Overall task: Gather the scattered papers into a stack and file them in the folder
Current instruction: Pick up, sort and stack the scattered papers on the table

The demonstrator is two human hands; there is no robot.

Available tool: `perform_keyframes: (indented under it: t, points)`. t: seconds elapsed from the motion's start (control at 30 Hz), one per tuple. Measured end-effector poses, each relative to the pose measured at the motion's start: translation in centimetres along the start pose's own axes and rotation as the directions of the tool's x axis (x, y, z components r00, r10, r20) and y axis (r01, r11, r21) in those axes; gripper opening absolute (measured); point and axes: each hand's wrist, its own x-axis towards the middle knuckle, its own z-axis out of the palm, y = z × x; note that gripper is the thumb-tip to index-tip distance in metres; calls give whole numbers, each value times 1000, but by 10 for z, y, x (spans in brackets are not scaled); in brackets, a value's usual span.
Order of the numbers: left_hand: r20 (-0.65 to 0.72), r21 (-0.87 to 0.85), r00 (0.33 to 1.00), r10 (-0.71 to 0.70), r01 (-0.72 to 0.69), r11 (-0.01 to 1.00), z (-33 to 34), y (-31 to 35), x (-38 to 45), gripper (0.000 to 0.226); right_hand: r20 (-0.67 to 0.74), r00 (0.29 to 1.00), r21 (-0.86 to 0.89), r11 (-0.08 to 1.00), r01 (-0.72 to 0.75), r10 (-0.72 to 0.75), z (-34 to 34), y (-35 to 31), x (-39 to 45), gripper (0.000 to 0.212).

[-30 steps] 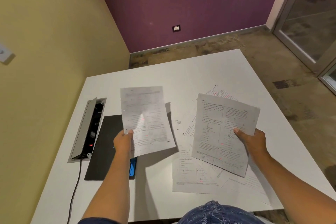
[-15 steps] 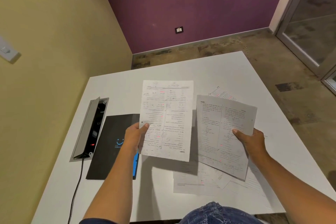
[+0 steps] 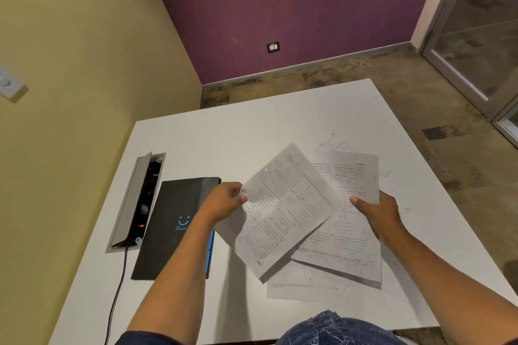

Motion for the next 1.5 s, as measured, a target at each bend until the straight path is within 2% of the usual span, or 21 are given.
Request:
perform_keyframes:
  t: [0.07, 0.1, 0.17, 0.27, 0.37, 0.43, 0.53, 0.6, 0.63, 0.7, 0.77, 0.9, 1.03, 1.17, 1.3, 1.37, 1.43, 1.5]
  points:
    - [16, 229, 998, 61, -63, 971, -1, 12, 2, 14, 13, 1000, -6, 1000, -2, 2, 1, -1, 1, 43]
    - [22, 380, 994, 107, -107, 919, -2, 20, 1, 15, 19, 1000, -10, 1000, -4, 5, 1, -1, 2, 43]
    - [46, 637, 979, 198, -181, 749, -3, 38, -1, 28, 30, 999, -18, 1000, -18, 19, 1, 0, 4, 45]
    - [68, 801, 947, 315, -240, 548, 6, 59, 0, 40, 75, 997, -25, 999, -31, 33, 3, -1, 4, 41]
    - [113, 811, 899, 423, -329, 483, 22, 77, -2, 44, 147, 988, -35, 998, -42, 47, 11, -5, -1, 34]
    - [112, 795, 841, 529, -395, 460, 34, 89, -3, 46, 197, 979, -52, 997, -49, 59, 18, -8, -5, 33]
    - [113, 773, 767, 632, -467, 429, 49, 104, -4, 46, 271, 960, -108, 993, -38, 66, 30, -11, -11, 40]
    - [118, 764, 716, 688, -508, 398, 59, 113, -6, 37, 302, 951, -143, 990, -19, 62, 38, -15, -14, 49]
    - [120, 760, 690, 714, -526, 382, 62, 117, -8, 31, 314, 947, -150, 989, -19, 66, 42, -17, -15, 46]
    - [115, 750, 647, 754, -554, 361, 68, 126, -11, 20, 318, 944, -175, 984, -39, 93, 49, -25, -20, 28]
    - [97, 732, 634, 768, -568, 376, 72, 133, -15, 12, 336, 937, -189, 981, -34, 97, 54, -29, -25, 17]
    - [107, 717, 631, 769, -585, 380, 71, 143, -21, 5, 375, 923, -207, 978, -8, 87, 56, -32, -30, 13]
    - [206, 732, 584, 785, -624, 272, 69, 148, -23, 4, 422, 896, -313, 950, -2, 141, 52, -36, -28, 9]
    - [260, 707, 458, 850, -690, 155, 79, 149, -19, 9, 394, 909, -409, 912, 40, 137, 56, -42, -28, 26]
    - [372, 749, 407, 834, -663, -10, 87, 151, -19, 10, 375, 919, -481, 873, 83, 119, 61, -42, -27, 13]
    - [394, 735, 385, 835, -677, -34, 86, 151, -20, 7, 376, 916, -503, 861, 76, 139, 61, -42, -25, 16]
    - [381, 738, 380, 843, -674, -31, 85, 150, -19, 9, 362, 921, -508, 859, 65, 144, 60, -46, -29, 9]
    - [358, 745, 375, 855, -667, -19, 85, 149, -17, 11, 360, 924, -455, 889, 53, 130, 61, -51, -33, 20]
